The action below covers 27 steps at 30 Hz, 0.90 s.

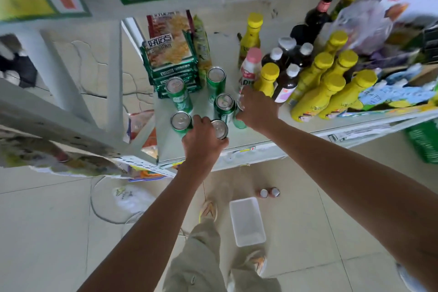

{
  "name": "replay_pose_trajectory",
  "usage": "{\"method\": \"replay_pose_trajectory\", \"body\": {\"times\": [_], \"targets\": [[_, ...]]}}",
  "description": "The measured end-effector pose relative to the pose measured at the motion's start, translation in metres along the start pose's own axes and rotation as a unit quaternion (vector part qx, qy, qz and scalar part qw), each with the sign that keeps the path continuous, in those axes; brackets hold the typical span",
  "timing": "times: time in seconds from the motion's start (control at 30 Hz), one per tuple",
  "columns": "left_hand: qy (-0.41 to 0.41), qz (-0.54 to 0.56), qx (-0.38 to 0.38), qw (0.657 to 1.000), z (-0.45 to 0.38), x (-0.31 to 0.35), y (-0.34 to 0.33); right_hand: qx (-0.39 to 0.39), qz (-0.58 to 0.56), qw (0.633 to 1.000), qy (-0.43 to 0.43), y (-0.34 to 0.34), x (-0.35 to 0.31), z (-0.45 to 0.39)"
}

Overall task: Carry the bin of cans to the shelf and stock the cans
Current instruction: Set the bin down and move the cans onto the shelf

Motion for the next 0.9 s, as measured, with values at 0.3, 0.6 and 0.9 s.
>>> {"method": "replay_pose_trajectory", "body": {"times": [0.3, 0.6, 0.9], "targets": [[-0.014, -0.009, 0.054, 0.998, 0.010, 0.009, 0.001, 0.067, 0.029, 0.997, 0.025, 0.003, 0.011, 0.012], [-0.136, -0.049, 0.114, 0.983, 0.049, 0.053, -0.007, 0.106, 0.097, 0.989, 0.016, 0.004, 0.066, 0.065], [-0.280, -0.072, -0.131, 0.948, 0.118, 0.086, -0.196, -0.039, 0.103, 0.983, -0.147, -0.136, 0.252, 0.137]]}}
Point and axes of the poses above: each hand's wrist, its own z-axis away from the middle knuckle, its own y-axis out of the back of the hand, x = y × z, the point moved 2 cm from there along -z, towards the middle knuckle, and after that the axes turned 1 degree about -x, right-handed, at the moved point
